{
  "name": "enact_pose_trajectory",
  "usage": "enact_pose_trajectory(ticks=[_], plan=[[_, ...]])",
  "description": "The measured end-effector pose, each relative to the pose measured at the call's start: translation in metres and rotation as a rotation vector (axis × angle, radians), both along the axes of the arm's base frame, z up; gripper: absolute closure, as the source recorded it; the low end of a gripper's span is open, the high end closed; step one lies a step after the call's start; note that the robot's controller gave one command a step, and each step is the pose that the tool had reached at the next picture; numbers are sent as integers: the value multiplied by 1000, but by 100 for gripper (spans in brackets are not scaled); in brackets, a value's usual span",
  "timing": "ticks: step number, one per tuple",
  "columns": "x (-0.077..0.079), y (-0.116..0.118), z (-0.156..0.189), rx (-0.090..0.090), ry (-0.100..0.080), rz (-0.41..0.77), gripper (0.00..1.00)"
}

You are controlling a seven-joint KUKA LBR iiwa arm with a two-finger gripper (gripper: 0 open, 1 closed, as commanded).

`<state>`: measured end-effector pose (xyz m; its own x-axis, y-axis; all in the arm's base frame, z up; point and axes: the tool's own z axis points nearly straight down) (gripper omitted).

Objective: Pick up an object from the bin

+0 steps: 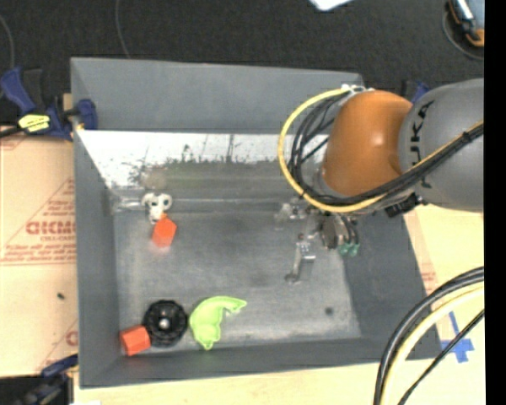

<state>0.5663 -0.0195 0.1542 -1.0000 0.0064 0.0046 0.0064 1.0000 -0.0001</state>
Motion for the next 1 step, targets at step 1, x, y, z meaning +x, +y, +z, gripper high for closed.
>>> enact_pose_trajectory(ticks=[1], plan=[[2, 0, 5, -1, -8, 1, 0]])
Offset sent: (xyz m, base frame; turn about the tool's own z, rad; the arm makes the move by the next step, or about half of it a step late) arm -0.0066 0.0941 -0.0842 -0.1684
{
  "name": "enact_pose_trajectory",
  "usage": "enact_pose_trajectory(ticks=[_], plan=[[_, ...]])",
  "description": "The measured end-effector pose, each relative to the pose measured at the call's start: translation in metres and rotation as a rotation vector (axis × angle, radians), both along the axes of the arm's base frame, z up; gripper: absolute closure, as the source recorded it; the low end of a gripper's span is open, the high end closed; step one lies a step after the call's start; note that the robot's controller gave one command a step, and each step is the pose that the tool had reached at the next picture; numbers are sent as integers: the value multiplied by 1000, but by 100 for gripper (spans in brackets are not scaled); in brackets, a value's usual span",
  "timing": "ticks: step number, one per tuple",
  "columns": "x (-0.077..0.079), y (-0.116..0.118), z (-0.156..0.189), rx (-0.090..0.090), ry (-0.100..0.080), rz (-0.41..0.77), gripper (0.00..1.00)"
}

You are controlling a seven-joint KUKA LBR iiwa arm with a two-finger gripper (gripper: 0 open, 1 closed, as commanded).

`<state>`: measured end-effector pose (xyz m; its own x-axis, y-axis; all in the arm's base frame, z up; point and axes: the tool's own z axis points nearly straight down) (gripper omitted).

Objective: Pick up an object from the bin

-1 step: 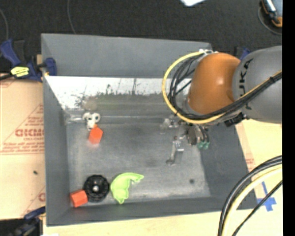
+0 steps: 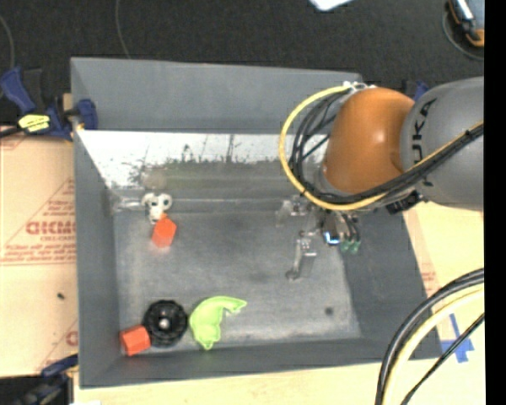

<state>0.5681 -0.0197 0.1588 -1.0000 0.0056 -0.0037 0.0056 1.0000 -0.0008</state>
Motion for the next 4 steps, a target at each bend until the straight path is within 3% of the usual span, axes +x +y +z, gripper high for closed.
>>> enact_pose_trajectory(ticks=[1, 2, 3, 4], plan=[[-8, 96, -88, 3, 7, 173, 0], [43, 114, -6, 0, -5, 117, 0], [-60, 166, -52, 2, 3, 374, 0], [-24, 120, -87, -1, -10, 413, 0]])
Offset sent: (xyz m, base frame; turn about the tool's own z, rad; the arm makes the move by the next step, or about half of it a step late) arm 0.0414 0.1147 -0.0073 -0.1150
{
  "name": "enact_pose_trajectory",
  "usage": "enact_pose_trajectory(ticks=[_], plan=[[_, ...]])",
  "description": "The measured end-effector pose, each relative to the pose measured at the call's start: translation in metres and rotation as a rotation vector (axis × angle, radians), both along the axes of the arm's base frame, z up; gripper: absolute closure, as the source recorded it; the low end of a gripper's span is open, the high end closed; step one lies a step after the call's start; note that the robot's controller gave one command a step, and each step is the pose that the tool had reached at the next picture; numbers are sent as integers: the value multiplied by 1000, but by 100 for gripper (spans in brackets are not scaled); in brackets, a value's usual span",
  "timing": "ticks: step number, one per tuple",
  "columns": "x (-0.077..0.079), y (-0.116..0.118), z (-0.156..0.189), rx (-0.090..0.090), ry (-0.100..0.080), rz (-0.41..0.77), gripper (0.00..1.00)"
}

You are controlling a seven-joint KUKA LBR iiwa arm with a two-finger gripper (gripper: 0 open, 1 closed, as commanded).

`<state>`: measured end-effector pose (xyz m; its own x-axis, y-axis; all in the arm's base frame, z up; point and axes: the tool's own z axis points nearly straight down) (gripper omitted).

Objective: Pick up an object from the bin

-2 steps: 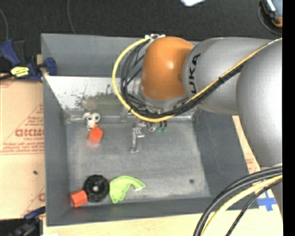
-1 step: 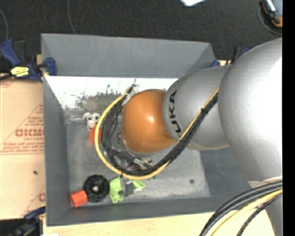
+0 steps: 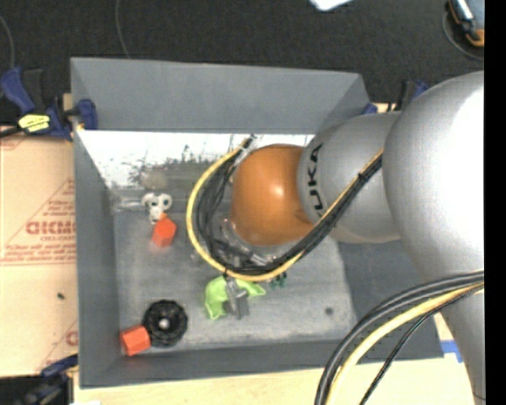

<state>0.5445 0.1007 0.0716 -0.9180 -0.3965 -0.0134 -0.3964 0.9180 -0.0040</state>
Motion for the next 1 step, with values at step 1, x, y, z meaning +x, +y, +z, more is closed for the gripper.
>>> enact_pose_trajectory(ticks=[1], plan=[[-66, 22, -1, 1, 12, 64, 100]])
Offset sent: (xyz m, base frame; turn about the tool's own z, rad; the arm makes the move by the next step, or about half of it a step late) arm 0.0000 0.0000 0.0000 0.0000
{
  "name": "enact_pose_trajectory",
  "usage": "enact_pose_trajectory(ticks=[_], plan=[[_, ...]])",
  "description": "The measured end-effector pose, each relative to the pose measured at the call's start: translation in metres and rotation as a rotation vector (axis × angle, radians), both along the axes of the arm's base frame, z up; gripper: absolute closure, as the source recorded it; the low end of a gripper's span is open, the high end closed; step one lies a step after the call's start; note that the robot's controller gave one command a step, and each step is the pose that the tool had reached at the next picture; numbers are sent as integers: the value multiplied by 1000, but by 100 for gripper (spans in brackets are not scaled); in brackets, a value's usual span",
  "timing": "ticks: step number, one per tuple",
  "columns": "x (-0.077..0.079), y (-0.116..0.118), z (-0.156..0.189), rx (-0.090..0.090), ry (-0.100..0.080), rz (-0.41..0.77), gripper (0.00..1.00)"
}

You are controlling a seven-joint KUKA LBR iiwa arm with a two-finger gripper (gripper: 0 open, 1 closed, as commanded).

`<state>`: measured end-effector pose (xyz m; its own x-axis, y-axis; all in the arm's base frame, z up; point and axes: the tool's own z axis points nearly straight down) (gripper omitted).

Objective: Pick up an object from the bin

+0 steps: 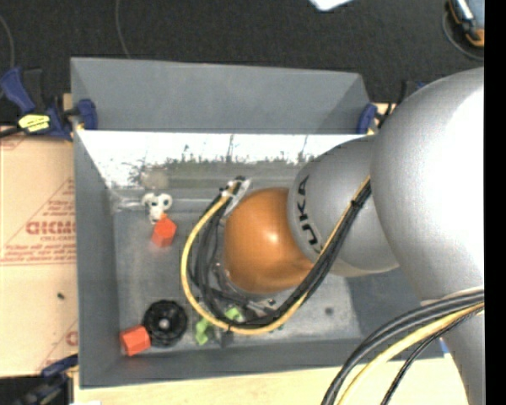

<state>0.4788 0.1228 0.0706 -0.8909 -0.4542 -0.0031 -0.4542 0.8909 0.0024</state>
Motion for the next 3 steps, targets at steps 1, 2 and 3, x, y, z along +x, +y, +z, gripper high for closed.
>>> enact_pose_trajectory(ticks=[1, 2, 3], plan=[[0, 0, 0, 0, 0, 0, 100], [0, 0, 2, 0, 0, 0, 100], [-1, -1, 10, -1, 5, -2, 100]])
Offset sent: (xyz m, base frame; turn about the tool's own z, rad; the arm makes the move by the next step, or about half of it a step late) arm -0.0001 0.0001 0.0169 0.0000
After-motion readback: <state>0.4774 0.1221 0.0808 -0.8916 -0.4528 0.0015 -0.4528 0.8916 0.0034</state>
